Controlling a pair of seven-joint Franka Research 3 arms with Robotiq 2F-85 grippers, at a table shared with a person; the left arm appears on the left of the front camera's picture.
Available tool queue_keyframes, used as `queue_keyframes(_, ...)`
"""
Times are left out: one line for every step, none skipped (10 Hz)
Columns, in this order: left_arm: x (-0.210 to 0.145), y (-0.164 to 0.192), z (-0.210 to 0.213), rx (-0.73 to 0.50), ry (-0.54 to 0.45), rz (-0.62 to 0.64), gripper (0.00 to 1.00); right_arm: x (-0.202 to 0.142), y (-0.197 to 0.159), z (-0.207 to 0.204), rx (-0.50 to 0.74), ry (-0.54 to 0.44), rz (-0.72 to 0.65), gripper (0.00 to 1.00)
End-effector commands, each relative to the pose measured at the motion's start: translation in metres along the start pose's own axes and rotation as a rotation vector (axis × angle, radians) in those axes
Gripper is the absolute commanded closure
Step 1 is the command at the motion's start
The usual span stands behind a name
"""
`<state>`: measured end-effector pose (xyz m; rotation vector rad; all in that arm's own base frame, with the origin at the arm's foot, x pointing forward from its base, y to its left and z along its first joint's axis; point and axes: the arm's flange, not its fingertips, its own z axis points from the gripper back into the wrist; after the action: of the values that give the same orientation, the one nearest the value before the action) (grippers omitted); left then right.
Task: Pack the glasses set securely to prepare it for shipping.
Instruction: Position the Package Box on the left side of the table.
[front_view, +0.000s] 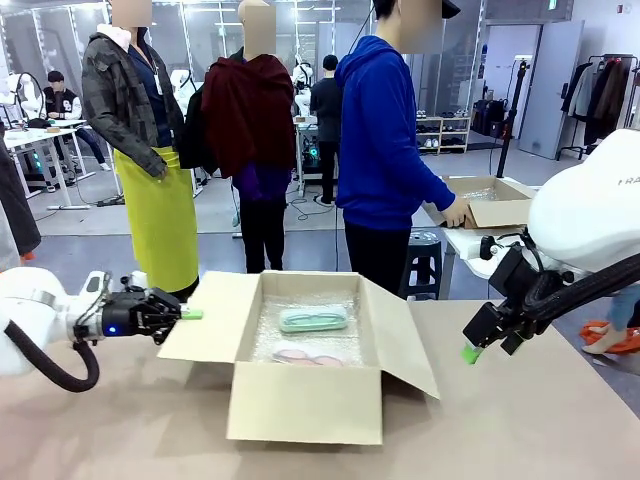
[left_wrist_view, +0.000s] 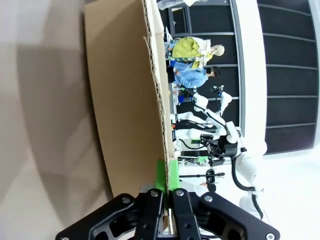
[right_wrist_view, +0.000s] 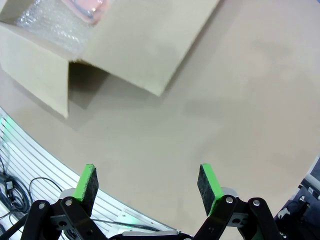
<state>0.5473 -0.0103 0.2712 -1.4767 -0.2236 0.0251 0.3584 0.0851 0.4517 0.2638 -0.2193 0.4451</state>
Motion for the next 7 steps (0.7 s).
queue_keyframes(0.027,-0.001,0.050,-0.039,-0.008,-0.005,0.98,-0.001,0.001,0.000,0.006,-0.002,0.015,0.00)
queue_keyframes(0.035,-0.001,0.078,-0.038,-0.018,-0.007,0.98,-0.001,0.001,0.000,0.006,-0.002,0.015,0.00)
queue_keyframes(0.039,0.000,0.107,-0.026,0.002,-0.006,0.98,-0.001,0.001,0.000,0.006,-0.002,0.015,0.00)
queue_keyframes(0.044,0.000,0.136,0.003,0.006,-0.032,0.98,-0.001,0.001,0.000,0.006,-0.002,0.015,0.00)
queue_keyframes(0.048,-0.001,0.166,0.003,-0.013,-0.028,0.98,-0.001,0.001,0.000,0.006,-0.002,0.015,0.00)
queue_keyframes(0.051,-0.002,0.191,0.008,-0.024,-0.031,0.98,-0.001,0.001,0.000,0.006,-0.002,0.015,0.00)
queue_keyframes(0.052,-0.002,0.214,0.019,-0.030,-0.033,0.98,-0.001,0.001,0.000,0.006,-0.002,0.015,0.00)
